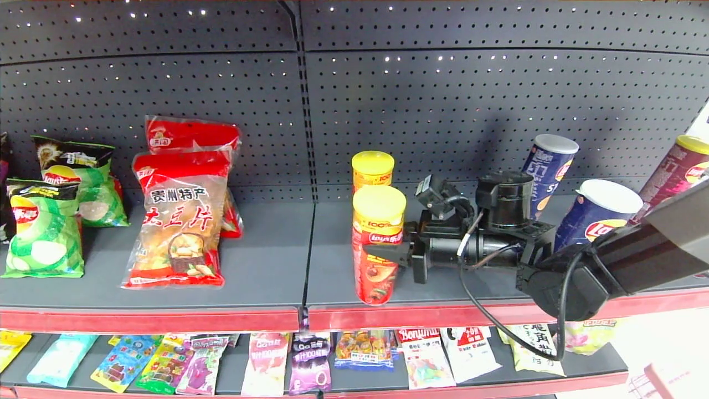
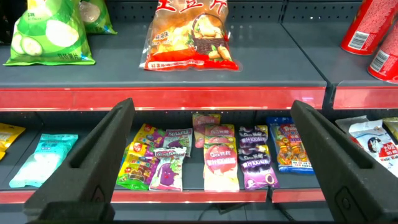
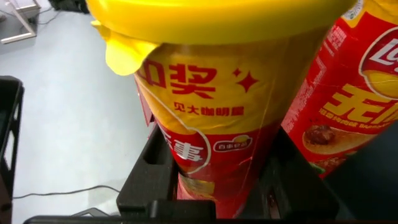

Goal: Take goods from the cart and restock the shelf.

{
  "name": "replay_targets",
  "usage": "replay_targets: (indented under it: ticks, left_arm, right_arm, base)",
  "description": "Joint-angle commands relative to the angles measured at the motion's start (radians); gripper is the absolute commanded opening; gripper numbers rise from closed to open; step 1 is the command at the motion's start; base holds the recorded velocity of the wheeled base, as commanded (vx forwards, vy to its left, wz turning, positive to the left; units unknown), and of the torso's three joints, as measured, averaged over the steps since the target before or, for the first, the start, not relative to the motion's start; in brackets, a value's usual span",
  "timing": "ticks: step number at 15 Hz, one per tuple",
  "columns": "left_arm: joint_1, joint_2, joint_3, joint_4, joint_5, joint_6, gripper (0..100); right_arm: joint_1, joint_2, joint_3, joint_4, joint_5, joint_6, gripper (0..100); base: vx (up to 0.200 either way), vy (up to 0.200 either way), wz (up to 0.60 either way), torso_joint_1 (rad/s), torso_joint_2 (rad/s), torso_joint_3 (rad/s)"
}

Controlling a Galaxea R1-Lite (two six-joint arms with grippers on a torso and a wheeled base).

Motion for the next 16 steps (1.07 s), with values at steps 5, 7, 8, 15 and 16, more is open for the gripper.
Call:
replay_targets:
  ticks: [5, 7, 8, 15, 16]
  left_arm:
    - [0.000, 0.002, 0.000, 0.000, 0.000, 0.000, 100]
    - [0.000, 0.002, 0.000, 0.000, 0.000, 0.000, 100]
    - [0.000, 0.002, 0.000, 0.000, 0.000, 0.000, 100]
    - [0.000, 0.002, 0.000, 0.000, 0.000, 0.000, 100]
    - [0.000, 0.002, 0.000, 0.000, 0.002, 0.000, 100]
  right_arm:
    - [0.008, -0.013, 0.023, -0.046, -0.060, 0.049, 0]
    - [0.021, -0.013, 0.046, -0.072, -0.110, 0.068, 0]
    - [0.025, -0.015, 0.051, -0.072, -0.112, 0.067, 0]
    - [0.062, -0.029, 0.054, -0.074, -0.181, 0.130, 0]
    - [0.062, -0.029, 0.055, -0.074, -0.181, 0.130, 0]
  base:
    - [0.000, 0.000, 0.00, 0.000, 0.00, 0.000]
    - [0.000, 0.000, 0.00, 0.000, 0.00, 0.000]
    - [0.000, 0.000, 0.00, 0.000, 0.00, 0.000]
    - [0.000, 0.000, 0.00, 0.000, 0.00, 0.000]
    - [0.000, 0.000, 0.00, 0.000, 0.00, 0.000]
